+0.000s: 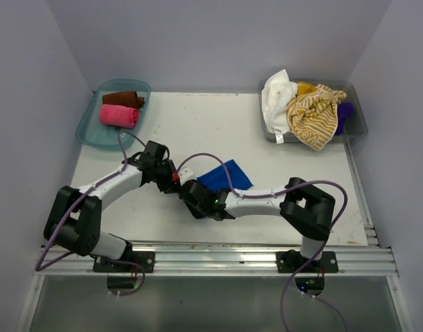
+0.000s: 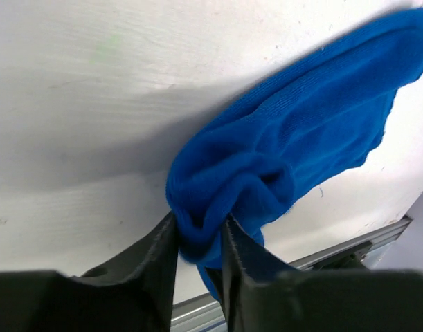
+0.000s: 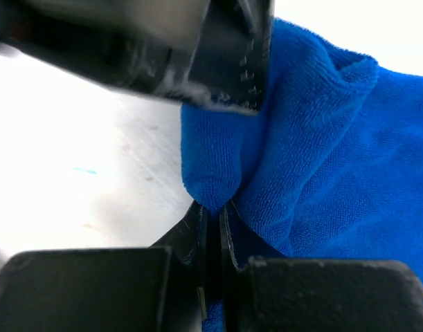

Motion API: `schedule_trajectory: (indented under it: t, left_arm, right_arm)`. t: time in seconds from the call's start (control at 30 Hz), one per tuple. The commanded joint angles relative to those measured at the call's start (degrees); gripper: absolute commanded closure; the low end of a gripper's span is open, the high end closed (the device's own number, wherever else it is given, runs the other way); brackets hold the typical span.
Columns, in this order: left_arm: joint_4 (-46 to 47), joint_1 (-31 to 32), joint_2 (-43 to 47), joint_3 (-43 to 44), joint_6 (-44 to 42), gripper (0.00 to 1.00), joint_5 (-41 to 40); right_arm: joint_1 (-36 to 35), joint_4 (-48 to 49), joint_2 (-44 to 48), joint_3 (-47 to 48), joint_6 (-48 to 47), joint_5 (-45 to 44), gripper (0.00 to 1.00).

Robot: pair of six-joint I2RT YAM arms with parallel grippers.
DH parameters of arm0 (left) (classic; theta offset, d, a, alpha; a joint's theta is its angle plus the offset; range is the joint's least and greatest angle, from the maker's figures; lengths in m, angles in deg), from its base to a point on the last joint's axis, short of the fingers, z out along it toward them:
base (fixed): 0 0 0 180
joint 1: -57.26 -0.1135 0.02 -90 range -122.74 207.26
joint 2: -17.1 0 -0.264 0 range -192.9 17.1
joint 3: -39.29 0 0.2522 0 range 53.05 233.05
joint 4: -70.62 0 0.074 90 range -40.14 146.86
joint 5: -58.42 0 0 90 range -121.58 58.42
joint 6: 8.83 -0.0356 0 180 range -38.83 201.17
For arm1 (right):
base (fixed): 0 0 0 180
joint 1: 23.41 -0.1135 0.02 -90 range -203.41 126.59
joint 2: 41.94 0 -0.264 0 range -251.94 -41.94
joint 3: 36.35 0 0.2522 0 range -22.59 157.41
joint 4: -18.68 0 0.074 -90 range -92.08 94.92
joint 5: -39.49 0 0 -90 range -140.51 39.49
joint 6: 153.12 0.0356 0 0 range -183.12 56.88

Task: Roll the towels
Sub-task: Roll the towel

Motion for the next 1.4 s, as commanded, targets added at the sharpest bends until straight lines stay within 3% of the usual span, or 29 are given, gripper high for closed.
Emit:
schedule_trajectory:
  t: [0.0, 0.03, 0.13, 0.23, 0.53, 0.9, 1.1, 1.37]
  left_arm:
    - [-2.2, -3.3, 5.8, -1.8, 0.1, 0.65, -0.6]
    - [-2.6, -3.9, 6.6, -2.0, -0.1, 0.49, -0.6]
    - [-4.3, -4.4, 9.1, -1.9, -0.6, 0.31, -0.7]
    - [-5.5, -5.4, 10.4, -1.1, -1.1, 0.25, -0.9]
    - [-3.5, -4.9, 11.6, -1.7, 0.0, 0.27, 3.1]
    - [1.6, -2.0, 12.2, 0.0, -1.4, 0.38, 6.5]
    - [3.5, 3.6, 9.6, 2.5, -2.3, 0.41, 6.7]
    - [5.4, 4.5, 5.2, 4.4, -4.2, 0.43, 7.6]
  right_arm:
    - [1.8, 4.4, 2.5, -1.3, 3.3, 8.6, 1.0]
    - [2.3, 4.7, 2.7, -1.5, 4.1, 10.0, 1.0]
    - [4.1, 6.6, 3.8, -2.6, 6.2, 15.5, 1.0]
    - [6.8, 9.4, 5.5, -5.2, 9.2, 21.2, 1.0]
    - [15.7, 25.3, 7.6, -15.5, 20.3, 38.1, 1.0]
    - [23.4, 47.3, 4.2, -24.5, 34.0, 49.9, 1.0]
    - [26.5, 64.2, -3.3, -27.1, 44.6, 54.5, 1.0]
    - [27.9, 70.8, -6.1, -29.7, 48.6, 54.7, 1.0]
